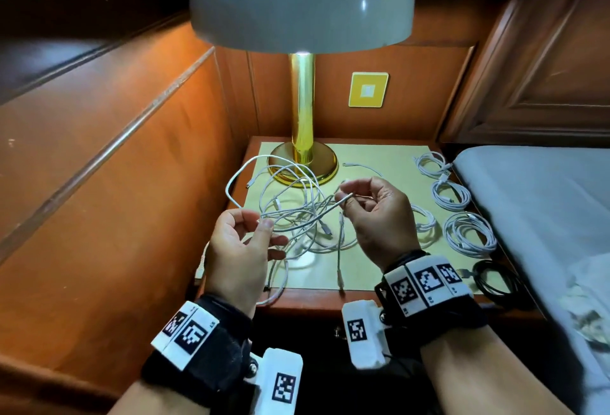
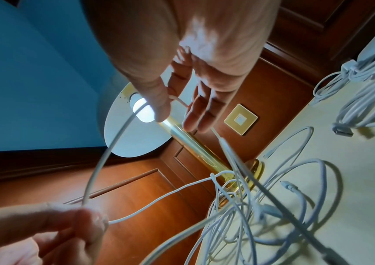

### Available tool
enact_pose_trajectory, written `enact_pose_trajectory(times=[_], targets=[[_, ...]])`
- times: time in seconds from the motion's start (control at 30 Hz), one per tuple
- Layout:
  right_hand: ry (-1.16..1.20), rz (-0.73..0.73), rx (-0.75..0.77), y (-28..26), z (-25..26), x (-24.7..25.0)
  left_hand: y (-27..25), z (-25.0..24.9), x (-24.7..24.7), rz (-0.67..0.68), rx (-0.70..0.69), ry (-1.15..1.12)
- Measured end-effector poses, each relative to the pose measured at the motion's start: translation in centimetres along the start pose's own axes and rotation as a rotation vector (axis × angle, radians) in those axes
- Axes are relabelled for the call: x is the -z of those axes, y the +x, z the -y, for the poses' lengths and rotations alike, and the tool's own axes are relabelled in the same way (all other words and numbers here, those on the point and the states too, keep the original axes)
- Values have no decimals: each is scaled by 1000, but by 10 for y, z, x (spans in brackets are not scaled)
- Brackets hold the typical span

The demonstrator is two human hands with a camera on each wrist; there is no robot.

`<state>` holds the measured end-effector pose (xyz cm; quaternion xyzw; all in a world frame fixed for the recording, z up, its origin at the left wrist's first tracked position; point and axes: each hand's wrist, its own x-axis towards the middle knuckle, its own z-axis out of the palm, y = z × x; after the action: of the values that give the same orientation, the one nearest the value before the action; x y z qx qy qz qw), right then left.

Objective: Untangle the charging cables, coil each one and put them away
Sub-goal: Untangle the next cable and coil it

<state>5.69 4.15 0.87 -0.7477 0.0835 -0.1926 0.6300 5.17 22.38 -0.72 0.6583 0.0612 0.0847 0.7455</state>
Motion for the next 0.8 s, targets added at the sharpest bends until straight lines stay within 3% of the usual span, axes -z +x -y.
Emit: enact_pose_trajectory(times=[0.3, 0.43, 0.57, 0.7, 0.8], targets=[[470, 184, -131, 0, 10, 9, 2, 1, 7, 15, -194, 171], [367, 84, -29, 2, 9, 13, 1, 2, 5, 39, -349, 247], [307, 85, 43, 0, 11, 20, -5, -1, 8, 59, -483, 339], [251, 96, -18, 0, 10, 20, -11, -4, 7, 106, -531, 320], [352, 137, -152, 2, 10, 15, -16, -6, 10, 228, -615, 335]])
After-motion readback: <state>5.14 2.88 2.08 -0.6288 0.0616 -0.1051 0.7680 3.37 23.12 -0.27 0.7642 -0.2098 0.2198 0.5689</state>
